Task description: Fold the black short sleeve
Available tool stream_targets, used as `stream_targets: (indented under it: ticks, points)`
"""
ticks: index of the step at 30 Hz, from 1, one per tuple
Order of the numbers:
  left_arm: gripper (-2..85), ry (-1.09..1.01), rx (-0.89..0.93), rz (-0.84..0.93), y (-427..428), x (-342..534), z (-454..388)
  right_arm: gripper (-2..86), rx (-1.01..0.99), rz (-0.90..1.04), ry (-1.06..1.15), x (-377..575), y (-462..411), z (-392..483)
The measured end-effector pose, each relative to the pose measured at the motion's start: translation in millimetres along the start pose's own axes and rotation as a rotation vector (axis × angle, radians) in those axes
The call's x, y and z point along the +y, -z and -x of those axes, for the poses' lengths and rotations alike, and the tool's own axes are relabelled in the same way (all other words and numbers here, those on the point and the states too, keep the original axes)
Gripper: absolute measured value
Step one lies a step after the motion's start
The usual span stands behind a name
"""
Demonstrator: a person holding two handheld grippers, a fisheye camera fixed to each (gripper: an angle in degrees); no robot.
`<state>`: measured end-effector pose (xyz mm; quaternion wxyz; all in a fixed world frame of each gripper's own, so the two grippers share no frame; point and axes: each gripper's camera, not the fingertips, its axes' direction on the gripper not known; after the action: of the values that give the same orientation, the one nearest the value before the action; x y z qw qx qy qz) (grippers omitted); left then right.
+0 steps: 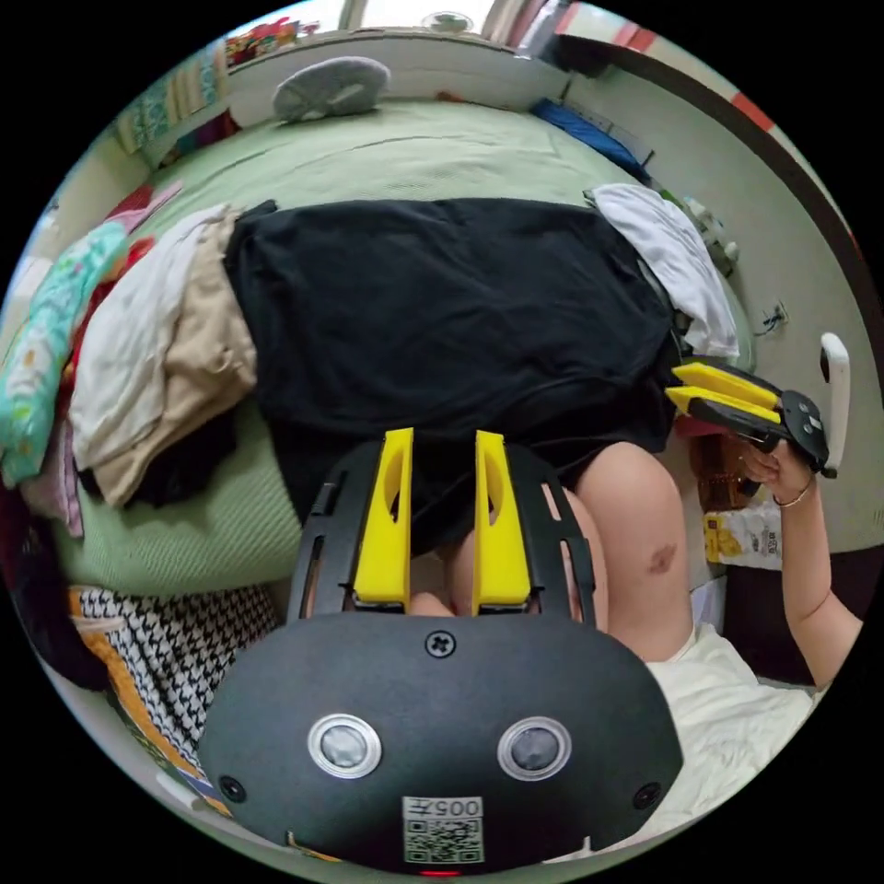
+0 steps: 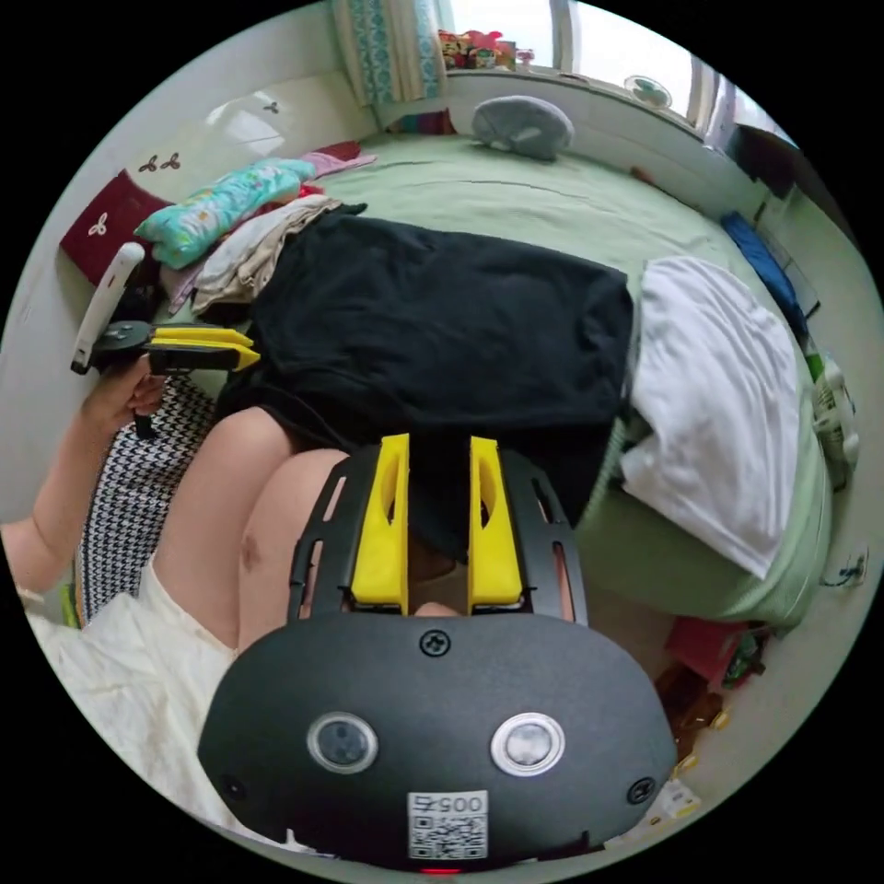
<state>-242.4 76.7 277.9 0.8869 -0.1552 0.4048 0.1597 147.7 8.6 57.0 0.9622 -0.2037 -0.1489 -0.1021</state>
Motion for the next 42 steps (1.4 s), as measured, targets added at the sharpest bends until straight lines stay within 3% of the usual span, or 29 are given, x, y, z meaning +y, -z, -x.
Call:
stream_targets:
  ticks: [4, 11, 17, 25, 29, 32, 39, 42]
  points:
    - [11.8, 0.014, -0.061, 0.09, -33.8, -14.3, -14.8, 7.5, 0.129, 0.121, 0.034, -20.8, -50.9, 22.5]
    - [3.0, 0.045, 0.0, 0.059, -13.9, -3.9, -19.6, 0.1, -0.049, 0.048, -0.042, -12.4, -28.4, 9.7]
    - [0.2, 0.045, 0.021, 0.008, 8.9, 13.3, -23.5, -0.4, 0.04, 0.011, -0.039, 5.1, -4.4, 14.3]
    - [4.6, 0.082, -0.285, -0.044, 16.9, 39.3, -8.6, 7.5, 0.153, -0.02, -0.04, 31.4, -14.1, -6.9]
    - [11.3, 0.114, -0.125, -0.067, 18.4, 27.3, 14.2, 10.1, 0.099, -0.005, -0.104, 21.8, -23.0, -22.0]
    - [12.4, 0.166, -0.118, -0.059, 13.7, 14.9, 31.1, 10.5, 0.058, -0.014, -0.194, 11.1, -26.1, -39.5]
    - [11.4, 0.164, -0.159, -0.002, -4.4, 4.7, 38.2, 7.3, 0.065, -0.002, -0.287, 2.8, -45.6, -60.0]
    - [6.7, 0.119, -0.187, 0.0, 0.7, 3.0, 34.0, 1.4, 0.04, -0.042, -0.289, 3.8, -43.7, -61.7]
